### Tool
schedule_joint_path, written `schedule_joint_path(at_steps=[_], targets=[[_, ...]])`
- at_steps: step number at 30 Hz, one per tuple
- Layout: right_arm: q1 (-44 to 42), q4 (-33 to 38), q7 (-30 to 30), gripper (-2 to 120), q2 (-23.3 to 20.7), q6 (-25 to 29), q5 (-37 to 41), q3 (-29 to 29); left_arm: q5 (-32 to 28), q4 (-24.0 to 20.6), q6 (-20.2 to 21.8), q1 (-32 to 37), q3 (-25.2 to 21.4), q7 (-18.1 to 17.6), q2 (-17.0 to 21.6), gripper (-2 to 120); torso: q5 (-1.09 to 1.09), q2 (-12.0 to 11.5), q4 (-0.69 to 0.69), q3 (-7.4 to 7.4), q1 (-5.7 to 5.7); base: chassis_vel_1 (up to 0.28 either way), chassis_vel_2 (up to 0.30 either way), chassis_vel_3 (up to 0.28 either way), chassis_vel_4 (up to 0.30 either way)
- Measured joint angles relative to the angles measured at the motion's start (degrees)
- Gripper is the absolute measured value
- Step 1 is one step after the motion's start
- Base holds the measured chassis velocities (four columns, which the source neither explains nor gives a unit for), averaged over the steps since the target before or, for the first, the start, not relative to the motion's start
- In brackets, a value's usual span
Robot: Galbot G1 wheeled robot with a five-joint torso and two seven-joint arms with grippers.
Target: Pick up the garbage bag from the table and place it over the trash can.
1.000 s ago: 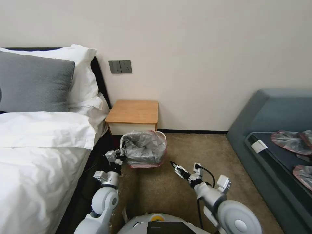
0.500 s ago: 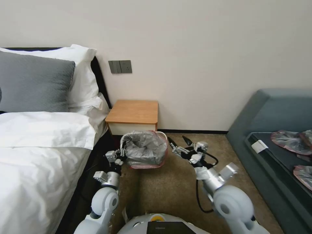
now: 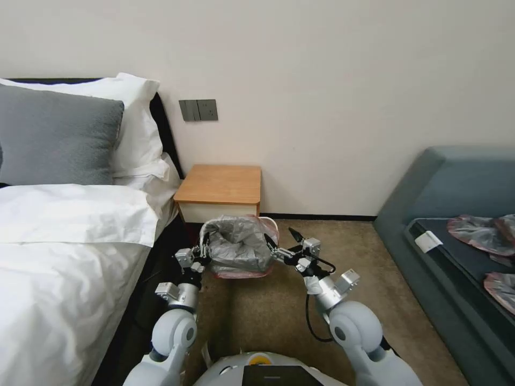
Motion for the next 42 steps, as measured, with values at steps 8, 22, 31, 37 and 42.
schedule_joint_path(at_steps=[8,22,31,37,42], targets=[[0.2,-1.0,0.6,62,0.3,0.5,-0.2,-0.1,0.1,-0.1,0.0,0.0,0.2,0.1,-0.1,9,0.0,0.0,0.0,0.0,0.0,0.0,0.0,0.0,0.0],[-0.6,-0.4,1.4,9,1.0,0.5,-0.2,-0.1,0.0,-0.2,0.1,-0.3,0.3,0.1,-0.1,9,0.0,0.0,0.0,0.0,0.0,0.0,0.0,0.0,0.0],[-1.5,1.3,1.4,0,1.4,0.6,-0.8,-0.1,-0.1,0.1,0.2,-0.3,0.3,0.1,-0.1,9,-0.01,0.0,0.0,0.0,0.0,0.0,0.0,0.0,0.0],[-1.5,1.9,1.5,0,1.5,0.6,-0.9,-0.2,-0.1,0.2,0.2,-0.4,0.4,0.2,-0.1,9,0.0,0.0,0.0,0.0,0.0,0.0,0.0,0.0,0.0],[-0.2,1.4,3.5,0,1.4,0.5,0.4,0.4,-0.1,0.3,0.2,-0.3,0.4,0.3,-0.1,9,-0.01,0.0,0.0,0.0,0.0,0.0,0.0,0.0,0.0]])
